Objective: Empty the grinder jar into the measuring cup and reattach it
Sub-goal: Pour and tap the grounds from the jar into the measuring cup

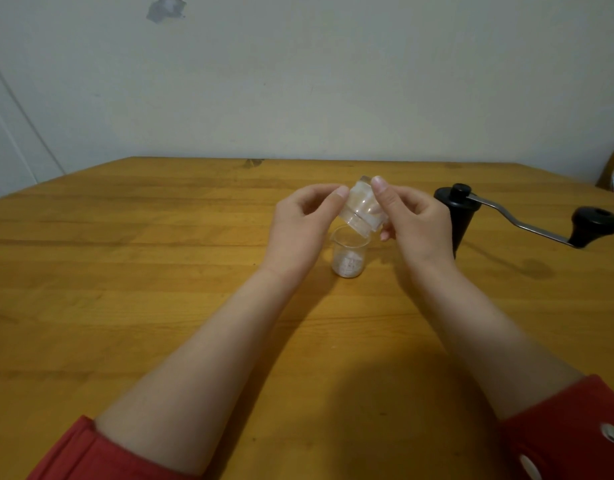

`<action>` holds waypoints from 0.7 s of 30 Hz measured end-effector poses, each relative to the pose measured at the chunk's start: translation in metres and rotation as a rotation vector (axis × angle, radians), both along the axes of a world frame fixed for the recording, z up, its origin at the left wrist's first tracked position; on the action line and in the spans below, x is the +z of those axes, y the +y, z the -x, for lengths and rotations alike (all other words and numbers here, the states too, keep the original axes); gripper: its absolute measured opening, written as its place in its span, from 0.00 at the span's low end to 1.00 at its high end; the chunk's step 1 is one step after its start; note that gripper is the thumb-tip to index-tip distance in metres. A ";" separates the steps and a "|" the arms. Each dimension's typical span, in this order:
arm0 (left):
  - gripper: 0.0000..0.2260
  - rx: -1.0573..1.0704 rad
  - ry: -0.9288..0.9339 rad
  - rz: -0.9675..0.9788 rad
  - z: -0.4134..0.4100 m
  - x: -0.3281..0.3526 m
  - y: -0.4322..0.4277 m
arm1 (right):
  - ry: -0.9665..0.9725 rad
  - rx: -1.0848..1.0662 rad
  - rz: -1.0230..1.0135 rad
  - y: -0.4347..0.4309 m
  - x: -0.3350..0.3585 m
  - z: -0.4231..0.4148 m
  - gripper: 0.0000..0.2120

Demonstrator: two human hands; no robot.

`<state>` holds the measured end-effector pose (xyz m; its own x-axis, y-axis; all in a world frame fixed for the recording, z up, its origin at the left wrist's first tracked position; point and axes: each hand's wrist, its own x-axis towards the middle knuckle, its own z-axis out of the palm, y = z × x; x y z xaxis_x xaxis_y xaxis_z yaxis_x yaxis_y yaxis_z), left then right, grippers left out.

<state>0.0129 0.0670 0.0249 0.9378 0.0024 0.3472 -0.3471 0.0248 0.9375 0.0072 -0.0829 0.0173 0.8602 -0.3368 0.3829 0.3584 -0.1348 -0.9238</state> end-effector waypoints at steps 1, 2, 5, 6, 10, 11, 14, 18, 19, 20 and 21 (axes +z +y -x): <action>0.07 0.003 -0.007 -0.011 0.000 0.000 0.000 | 0.002 0.003 -0.006 0.000 0.000 0.000 0.18; 0.08 0.003 -0.009 -0.021 0.000 -0.001 -0.001 | 0.005 0.007 -0.011 0.000 0.001 0.001 0.18; 0.11 0.012 -0.008 -0.049 0.000 -0.002 0.000 | 0.018 0.020 -0.029 0.001 0.002 0.001 0.17; 0.12 0.015 -0.009 -0.057 0.000 -0.002 0.001 | 0.024 0.024 -0.039 0.001 0.002 0.001 0.16; 0.14 0.012 -0.014 -0.065 -0.001 -0.002 0.000 | 0.042 0.060 -0.072 0.001 0.005 0.002 0.14; 0.15 0.014 -0.011 -0.064 -0.001 -0.003 0.000 | 0.045 0.074 -0.080 0.001 0.006 0.002 0.14; 0.16 0.023 0.000 -0.049 -0.002 -0.003 0.001 | 0.044 0.130 -0.079 0.000 0.006 0.002 0.13; 0.16 0.022 0.002 -0.047 -0.003 -0.004 0.002 | 0.028 0.175 -0.069 -0.001 0.004 0.001 0.10; 0.15 0.022 0.002 -0.048 -0.004 -0.004 0.002 | 0.023 0.177 -0.069 -0.002 0.004 0.001 0.10; 0.15 0.023 0.002 -0.052 -0.004 -0.004 0.002 | 0.017 0.175 -0.064 -0.002 0.005 0.002 0.10; 0.15 0.024 0.002 -0.054 -0.004 -0.004 0.002 | 0.012 0.167 -0.053 -0.003 0.005 0.002 0.10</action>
